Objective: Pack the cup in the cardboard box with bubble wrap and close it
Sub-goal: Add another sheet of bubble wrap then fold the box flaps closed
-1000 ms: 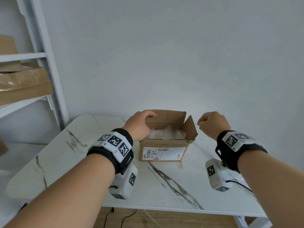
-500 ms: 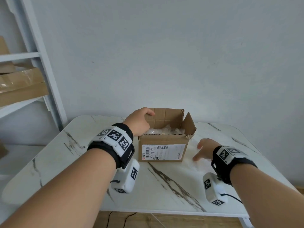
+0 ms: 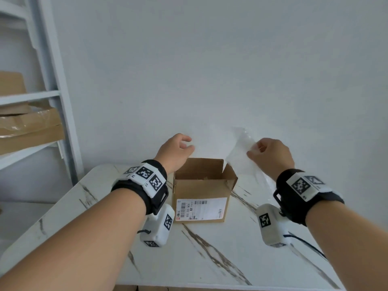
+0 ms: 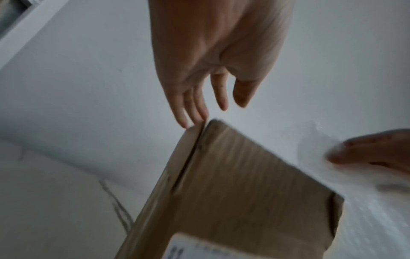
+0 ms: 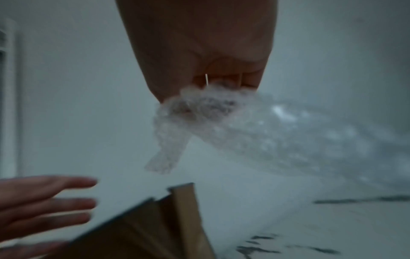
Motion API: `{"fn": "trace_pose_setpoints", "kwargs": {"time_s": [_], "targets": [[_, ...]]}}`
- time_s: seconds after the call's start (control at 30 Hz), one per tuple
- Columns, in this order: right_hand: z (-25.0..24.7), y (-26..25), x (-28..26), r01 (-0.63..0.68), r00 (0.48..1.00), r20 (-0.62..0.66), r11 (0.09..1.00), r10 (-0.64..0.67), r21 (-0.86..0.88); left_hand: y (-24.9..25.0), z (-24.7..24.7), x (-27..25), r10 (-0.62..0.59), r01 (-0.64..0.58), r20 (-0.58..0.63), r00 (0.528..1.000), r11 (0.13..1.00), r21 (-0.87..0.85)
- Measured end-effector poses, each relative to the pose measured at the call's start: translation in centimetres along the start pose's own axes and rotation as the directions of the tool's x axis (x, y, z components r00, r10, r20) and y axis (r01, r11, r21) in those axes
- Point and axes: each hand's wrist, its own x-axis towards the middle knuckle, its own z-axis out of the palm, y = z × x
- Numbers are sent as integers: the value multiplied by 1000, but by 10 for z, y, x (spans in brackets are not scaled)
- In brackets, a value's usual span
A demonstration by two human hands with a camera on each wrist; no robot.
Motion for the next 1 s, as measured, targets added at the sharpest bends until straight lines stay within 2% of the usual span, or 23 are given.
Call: {"fn": "trace_pose_setpoints", "kwargs": {"time_s": [0.07,0.17,0.2,0.27,0.33,0.4,0.47,0.6,0.67,0.73,0.83,0.9,1.0], "targets": [[-2,-24,-11,168,986,-6,985,-168,-41,18,-3,-3,25,-22,15,1000,990,-139],[6,-47,-30,402,914,1,903,-407,-154,37,-7,-10,41,-18,59,997,941,-337],[9,-51,-36,474,877,9,864,-480,-170,39,-8,-12,44,-11,82,996,929,-369],[17,-55,-45,570,821,63,810,-567,-141,37,-12,-16,79,-44,96,992,946,-322],[21,-54,-49,585,805,155,810,-572,-50,32,-18,-21,85,-70,59,995,970,-233],[19,-52,-49,548,816,202,836,-541,25,24,-25,-26,57,-46,39,998,967,-250],[14,-48,-46,538,821,219,843,-527,10,17,-33,-31,28,-13,49,998,956,-294],[7,-47,-45,590,747,455,799,-484,-118,15,-48,-35,-13,54,108,994,921,-385],[8,-53,-48,606,719,500,787,-483,-111,16,-50,-35,-22,84,152,988,905,-416],[13,-60,-52,612,719,487,784,-495,-107,18,-48,-36,-23,98,175,984,896,-434],[17,-63,-50,535,795,395,839,-461,-99,19,-49,-38,-4,91,195,981,894,-439],[17,-62,-48,498,831,350,859,-433,-120,17,-53,-38,8,104,264,964,908,-406],[13,-62,-46,475,860,283,869,-424,-142,16,-58,-38,-10,61,323,946,987,-147]]}}
